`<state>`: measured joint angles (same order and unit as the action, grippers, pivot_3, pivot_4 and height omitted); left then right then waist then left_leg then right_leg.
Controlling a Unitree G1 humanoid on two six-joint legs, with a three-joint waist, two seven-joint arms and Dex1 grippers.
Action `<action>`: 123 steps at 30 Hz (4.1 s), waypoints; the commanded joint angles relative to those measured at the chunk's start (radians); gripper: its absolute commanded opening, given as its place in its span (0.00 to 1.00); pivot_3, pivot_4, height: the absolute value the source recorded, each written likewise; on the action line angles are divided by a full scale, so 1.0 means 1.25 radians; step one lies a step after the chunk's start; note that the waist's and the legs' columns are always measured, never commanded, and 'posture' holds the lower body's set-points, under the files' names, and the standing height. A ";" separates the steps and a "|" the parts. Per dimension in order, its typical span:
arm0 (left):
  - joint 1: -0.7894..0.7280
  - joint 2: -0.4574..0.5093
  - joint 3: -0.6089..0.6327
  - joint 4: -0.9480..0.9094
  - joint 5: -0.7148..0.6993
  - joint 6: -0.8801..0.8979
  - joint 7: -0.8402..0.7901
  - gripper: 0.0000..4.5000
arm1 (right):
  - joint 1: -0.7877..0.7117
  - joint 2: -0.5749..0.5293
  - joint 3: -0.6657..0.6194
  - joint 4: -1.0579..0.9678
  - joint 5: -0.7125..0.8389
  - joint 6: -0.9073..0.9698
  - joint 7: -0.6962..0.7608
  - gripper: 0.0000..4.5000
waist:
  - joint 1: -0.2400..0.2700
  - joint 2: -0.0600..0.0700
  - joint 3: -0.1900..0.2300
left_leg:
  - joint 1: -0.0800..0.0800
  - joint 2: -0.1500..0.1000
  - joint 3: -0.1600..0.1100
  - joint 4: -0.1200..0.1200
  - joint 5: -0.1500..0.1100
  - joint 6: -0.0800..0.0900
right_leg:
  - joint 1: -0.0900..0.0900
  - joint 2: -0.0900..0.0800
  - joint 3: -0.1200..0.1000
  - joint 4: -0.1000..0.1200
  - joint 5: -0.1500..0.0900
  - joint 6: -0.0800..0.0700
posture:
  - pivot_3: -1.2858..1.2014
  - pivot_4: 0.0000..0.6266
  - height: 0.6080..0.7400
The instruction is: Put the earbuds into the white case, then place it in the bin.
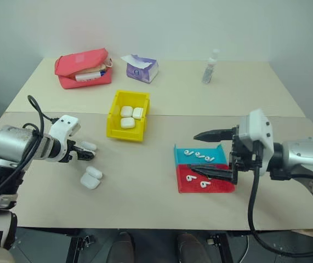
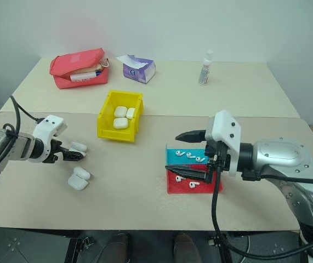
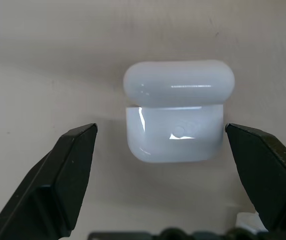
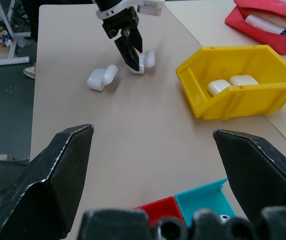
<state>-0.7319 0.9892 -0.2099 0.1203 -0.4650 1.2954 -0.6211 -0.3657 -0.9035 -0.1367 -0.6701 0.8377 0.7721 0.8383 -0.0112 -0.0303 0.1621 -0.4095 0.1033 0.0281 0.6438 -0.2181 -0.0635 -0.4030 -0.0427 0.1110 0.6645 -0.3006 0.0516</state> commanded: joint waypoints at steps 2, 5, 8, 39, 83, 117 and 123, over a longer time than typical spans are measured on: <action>-0.029 -0.007 -0.060 0.036 0.058 -0.033 -0.052 0.99 | 0.011 -0.001 -0.029 -0.031 0.019 -0.004 -0.019 1.00 | -0.001 0.000 0.000 | 0.000 0.000 0.000 0.000 0.000 0.000 | 0.000 0.000 0.000 0.000 0.000 0.000 | 0.52 0.24 1.00; -0.049 -0.023 -0.078 0.060 0.081 -0.036 -0.068 0.99 | 0.019 -0.001 -0.032 -0.035 0.022 -0.008 -0.026 1.00 | 0.000 0.000 0.000 | 0.000 0.000 0.000 0.000 0.000 0.000 | 0.000 0.000 0.000 0.000 0.000 0.000 | 0.52 0.24 1.00; -0.059 -0.036 -0.086 0.080 0.106 -0.056 -0.083 0.99 | 0.023 0.000 -0.035 -0.039 0.026 -0.007 -0.036 1.00 | 0.001 0.000 0.000 | 0.000 0.000 0.000 0.000 0.000 0.000 | 0.001 0.000 0.000 0.000 0.000 0.000 | 0.52 0.24 1.00; 0.140 -0.258 0.478 -0.237 -0.086 -0.383 -0.023 0.64 | 0.014 0.058 -0.003 0.019 -0.064 -0.088 -0.057 1.00 | 0.008 0.000 0.000 | 0.001 0.000 -0.003 0.002 0.000 0.000 | 0.004 -0.001 -0.003 0.000 0.000 0.000 | 0.52 0.24 1.00; 0.102 -0.446 0.294 -0.306 -0.346 -0.697 -0.508 0.64 | -0.074 -0.110 0.200 0.117 -0.372 -0.221 0.229 1.00 | -0.003 0.000 0.000 | 0.003 0.000 -0.008 0.004 0.000 0.000 | 0.010 0.000 -0.007 -0.002 0.000 0.001 | 0.52 0.24 1.00; 0.170 -0.434 0.272 -0.393 -0.364 -0.700 -0.422 0.64 | -0.220 -0.096 0.534 0.199 -0.644 -0.025 0.359 0.73 | -0.002 0.000 0.000 | 0.002 0.000 -0.009 0.004 0.000 0.000 | 0.010 -0.001 -0.008 -0.003 0.000 0.000 | 0.52 0.24 1.00; 0.175 -0.431 0.272 -0.397 -0.364 -0.705 -0.414 0.64 | -0.219 -0.076 0.547 0.236 -0.672 -0.031 0.361 0.73 | -0.002 0.000 0.000 | 0.003 0.000 -0.009 0.004 0.000 0.000 | 0.010 -0.001 -0.009 -0.003 0.000 0.000 | 0.52 0.24 1.00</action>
<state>-0.5109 0.4421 0.1271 -0.3413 -0.9049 0.4213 -1.1454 -0.6245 -0.9991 0.5586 -0.3709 0.0109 0.7314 1.2794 -0.0138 -0.0300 0.1618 -0.4063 0.1031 0.0167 0.6491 -0.2176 -0.0632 -0.3900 -0.0434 0.1002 0.6603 -0.3003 0.0520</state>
